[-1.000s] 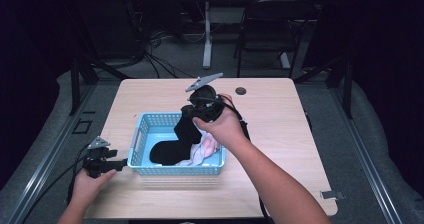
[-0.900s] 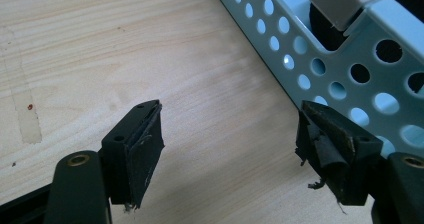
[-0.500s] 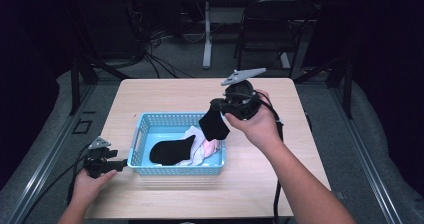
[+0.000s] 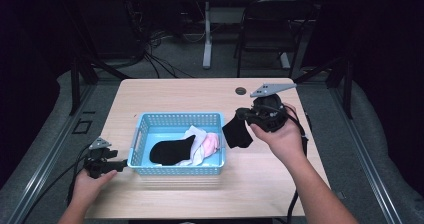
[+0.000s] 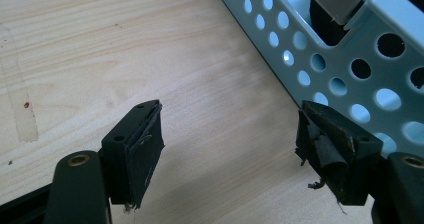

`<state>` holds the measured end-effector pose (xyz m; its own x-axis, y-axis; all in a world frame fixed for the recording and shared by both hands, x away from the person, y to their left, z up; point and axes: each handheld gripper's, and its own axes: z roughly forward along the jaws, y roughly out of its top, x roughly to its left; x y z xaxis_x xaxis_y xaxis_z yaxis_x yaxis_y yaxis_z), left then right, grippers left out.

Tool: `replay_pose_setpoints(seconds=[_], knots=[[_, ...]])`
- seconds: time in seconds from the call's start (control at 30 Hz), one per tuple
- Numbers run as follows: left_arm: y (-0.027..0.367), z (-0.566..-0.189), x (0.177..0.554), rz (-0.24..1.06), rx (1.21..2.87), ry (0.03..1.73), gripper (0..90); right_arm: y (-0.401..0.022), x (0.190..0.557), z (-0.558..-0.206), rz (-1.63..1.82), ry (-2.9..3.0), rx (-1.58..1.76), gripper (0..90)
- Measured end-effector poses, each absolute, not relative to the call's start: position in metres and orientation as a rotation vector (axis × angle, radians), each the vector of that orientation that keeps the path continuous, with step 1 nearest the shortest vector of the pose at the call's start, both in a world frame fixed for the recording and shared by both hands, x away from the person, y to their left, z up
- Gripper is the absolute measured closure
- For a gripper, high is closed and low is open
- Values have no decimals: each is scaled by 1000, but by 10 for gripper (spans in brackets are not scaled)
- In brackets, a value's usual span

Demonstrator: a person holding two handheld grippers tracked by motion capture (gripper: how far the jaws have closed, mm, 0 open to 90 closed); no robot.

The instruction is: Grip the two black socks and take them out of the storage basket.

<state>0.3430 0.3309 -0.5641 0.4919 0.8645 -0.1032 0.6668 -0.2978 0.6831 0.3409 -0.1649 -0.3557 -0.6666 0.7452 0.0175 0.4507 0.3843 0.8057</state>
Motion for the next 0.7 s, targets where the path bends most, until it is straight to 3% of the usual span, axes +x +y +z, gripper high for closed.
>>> replay_pose_setpoints(seconds=[0.7], knots=[[331, -565, 343, 371, 2062, 1259, 266, -205, 357, -437, 1013, 2285, 1260, 852]])
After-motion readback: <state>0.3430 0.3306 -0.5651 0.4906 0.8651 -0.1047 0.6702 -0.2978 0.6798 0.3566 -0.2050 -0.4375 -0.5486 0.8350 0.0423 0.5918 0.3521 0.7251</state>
